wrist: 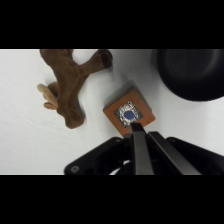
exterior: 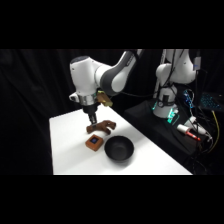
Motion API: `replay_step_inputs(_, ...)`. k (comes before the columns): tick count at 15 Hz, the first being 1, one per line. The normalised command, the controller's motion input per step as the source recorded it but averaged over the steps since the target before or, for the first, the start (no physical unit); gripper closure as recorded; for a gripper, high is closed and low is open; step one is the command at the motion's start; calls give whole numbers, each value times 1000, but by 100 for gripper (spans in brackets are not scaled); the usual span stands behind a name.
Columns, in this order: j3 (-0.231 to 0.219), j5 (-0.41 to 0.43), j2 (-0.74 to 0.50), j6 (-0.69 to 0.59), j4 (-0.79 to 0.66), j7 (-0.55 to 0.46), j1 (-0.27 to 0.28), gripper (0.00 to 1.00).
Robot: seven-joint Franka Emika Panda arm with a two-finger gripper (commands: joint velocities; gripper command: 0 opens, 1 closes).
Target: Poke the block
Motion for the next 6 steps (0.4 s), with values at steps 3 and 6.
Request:
replay_step_inputs(3,7,-79,-233,-356,93,146,14,100)
replay_step_inputs(6,30,-80,-184,-254,75,117,2,100)
